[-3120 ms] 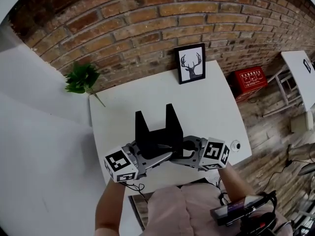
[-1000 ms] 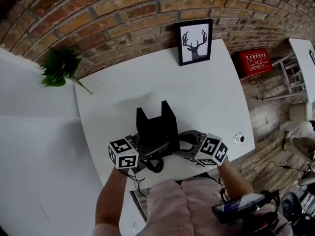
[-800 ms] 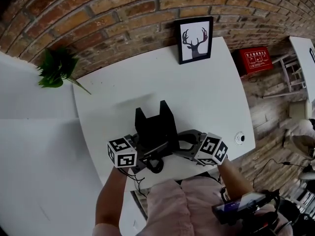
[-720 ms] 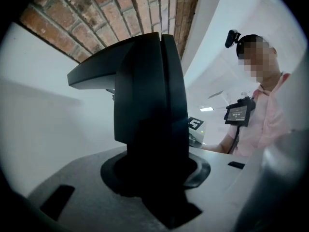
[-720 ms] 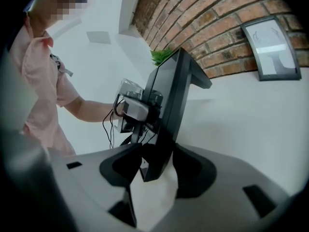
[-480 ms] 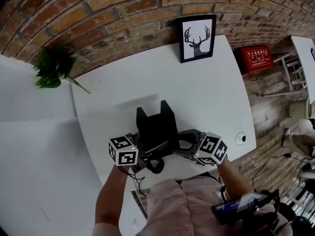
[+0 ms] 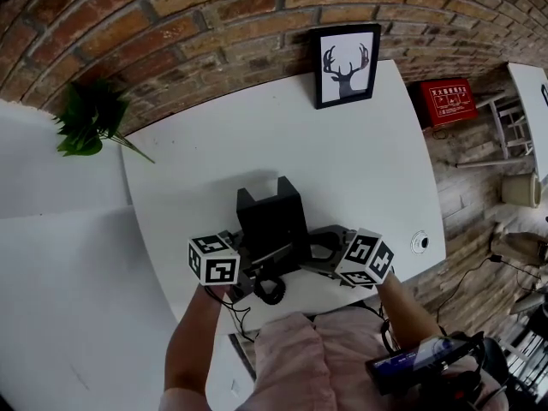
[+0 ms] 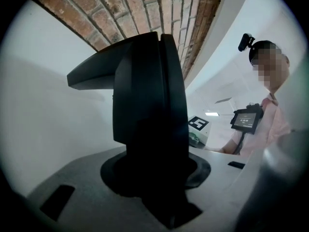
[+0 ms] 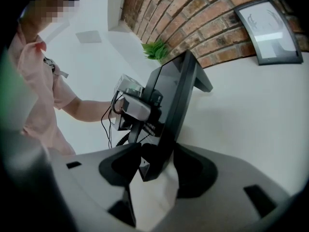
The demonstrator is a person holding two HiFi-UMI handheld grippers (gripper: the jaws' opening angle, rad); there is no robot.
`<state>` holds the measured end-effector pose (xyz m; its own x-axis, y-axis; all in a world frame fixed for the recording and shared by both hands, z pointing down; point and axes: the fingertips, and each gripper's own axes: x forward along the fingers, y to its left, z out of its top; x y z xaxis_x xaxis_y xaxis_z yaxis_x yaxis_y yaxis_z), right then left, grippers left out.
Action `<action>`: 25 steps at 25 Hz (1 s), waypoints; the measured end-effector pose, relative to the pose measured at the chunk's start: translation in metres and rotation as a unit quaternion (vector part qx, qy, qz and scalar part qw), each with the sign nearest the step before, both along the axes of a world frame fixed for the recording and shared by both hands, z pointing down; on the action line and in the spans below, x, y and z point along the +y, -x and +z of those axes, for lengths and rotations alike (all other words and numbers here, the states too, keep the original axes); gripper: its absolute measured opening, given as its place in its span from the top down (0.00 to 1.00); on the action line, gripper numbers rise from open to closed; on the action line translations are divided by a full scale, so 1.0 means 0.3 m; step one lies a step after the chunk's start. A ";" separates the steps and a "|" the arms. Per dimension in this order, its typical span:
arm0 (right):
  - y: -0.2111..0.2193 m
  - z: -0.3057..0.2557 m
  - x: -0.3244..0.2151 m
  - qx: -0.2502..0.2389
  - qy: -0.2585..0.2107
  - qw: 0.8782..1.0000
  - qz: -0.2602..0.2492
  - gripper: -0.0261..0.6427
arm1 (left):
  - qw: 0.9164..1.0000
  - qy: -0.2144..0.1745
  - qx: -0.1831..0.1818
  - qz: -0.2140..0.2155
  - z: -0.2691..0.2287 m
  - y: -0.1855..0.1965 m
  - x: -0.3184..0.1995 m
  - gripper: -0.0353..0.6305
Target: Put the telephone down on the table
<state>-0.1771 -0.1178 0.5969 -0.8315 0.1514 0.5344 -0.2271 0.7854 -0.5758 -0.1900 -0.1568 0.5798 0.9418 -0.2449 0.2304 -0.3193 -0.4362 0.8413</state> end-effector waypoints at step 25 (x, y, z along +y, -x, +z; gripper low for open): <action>0.006 0.026 0.001 0.041 0.028 0.999 0.006 0.64 | 0.995 0.084 -0.036 -0.038 0.040 0.016 -0.016 0.60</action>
